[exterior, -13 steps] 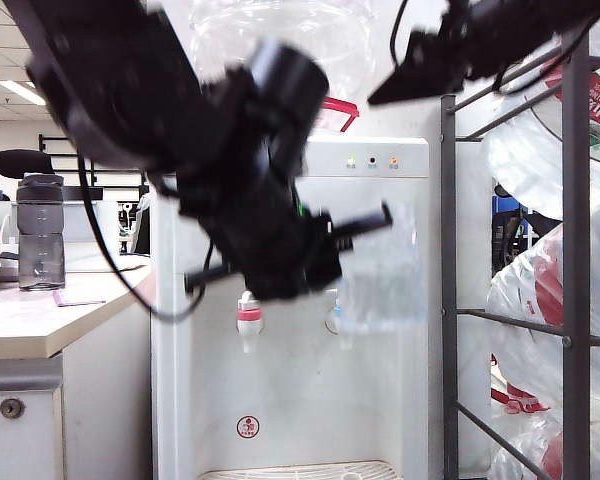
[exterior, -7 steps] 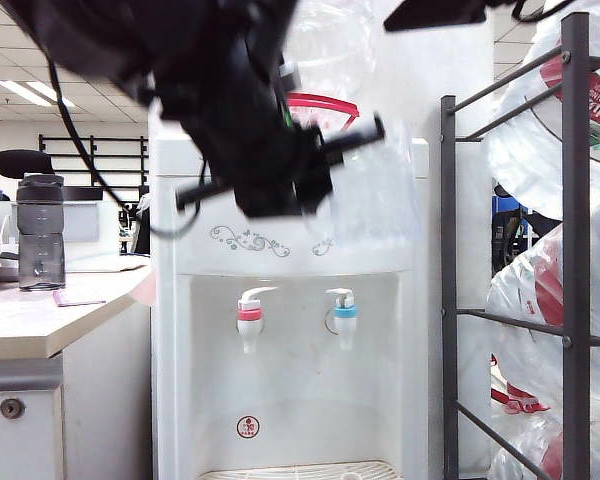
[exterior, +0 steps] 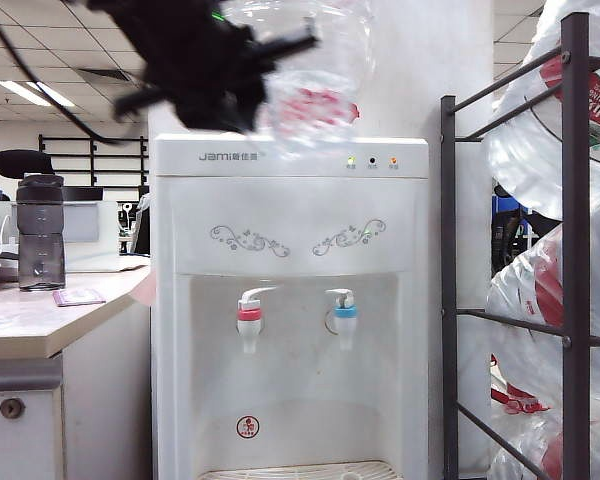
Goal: Pick up the plastic mug from the left desk, go to the cold water outlet of the water dispenser, press the vertical switch to get some water, then put the mug back on the desk.
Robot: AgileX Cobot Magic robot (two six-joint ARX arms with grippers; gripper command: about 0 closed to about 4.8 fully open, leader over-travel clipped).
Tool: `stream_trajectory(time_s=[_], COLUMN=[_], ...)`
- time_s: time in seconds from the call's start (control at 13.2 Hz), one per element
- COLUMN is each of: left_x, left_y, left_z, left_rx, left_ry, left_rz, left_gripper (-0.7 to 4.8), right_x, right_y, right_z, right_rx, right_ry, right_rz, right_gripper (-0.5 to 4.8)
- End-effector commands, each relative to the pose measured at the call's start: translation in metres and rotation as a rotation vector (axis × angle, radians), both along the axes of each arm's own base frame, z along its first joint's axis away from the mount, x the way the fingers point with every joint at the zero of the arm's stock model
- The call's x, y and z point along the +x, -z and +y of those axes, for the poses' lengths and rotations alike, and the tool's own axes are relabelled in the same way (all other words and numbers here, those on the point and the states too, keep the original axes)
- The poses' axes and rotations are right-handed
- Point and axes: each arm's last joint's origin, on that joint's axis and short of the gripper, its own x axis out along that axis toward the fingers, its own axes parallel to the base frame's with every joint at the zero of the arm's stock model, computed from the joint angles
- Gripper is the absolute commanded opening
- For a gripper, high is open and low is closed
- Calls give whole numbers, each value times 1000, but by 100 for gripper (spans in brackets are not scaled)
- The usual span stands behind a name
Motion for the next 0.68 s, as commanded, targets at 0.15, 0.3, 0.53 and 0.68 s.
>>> stream_trajectory(time_s=[0.15,0.3,0.53,0.68], left_x=[-5,-3,19,22], left_y=[-49,-65,-59,-21], left_z=[47,88,161,204], left_rx=[-32,2,74,64], left_ry=[-78,-194,-391,-498], left_rz=[-110,-138,-116,-69], left_gripper=[-6,-6,-6,-6], right_x=[-10,-11,-21,-26], right_y=[-11,-12,-20,-24], right_z=[-3,-3,-6,-7], right_rx=[39,87,101,108], right_ry=[19,17,14,8], right_rz=[-15,30,-3,-13], right_gripper=[-5,-5,-5,-5])
